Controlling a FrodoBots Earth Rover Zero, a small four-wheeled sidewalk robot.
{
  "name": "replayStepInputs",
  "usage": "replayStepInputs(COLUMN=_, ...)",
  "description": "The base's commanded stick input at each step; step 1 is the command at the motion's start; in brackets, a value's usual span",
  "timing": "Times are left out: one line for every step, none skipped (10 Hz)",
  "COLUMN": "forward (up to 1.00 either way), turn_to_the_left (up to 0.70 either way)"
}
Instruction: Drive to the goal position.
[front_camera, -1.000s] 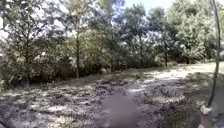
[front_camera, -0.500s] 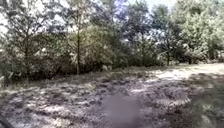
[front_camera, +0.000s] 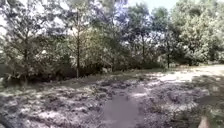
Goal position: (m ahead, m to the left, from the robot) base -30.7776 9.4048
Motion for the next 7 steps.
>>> replayStepInputs(forward=0.49, turn_to_the_left=0.0)
replayStepInputs(forward=0.49, turn_to_the_left=0.0)
replayStepInputs(forward=0.49, turn_to_the_left=0.0)
replayStepInputs(forward=0.49, turn_to_the_left=0.0)
replayStepInputs(forward=0.49, turn_to_the_left=0.0)
replayStepInputs(forward=0.49, turn_to_the_left=0.0)
replayStepInputs(forward=0.49, turn_to_the_left=0.0)
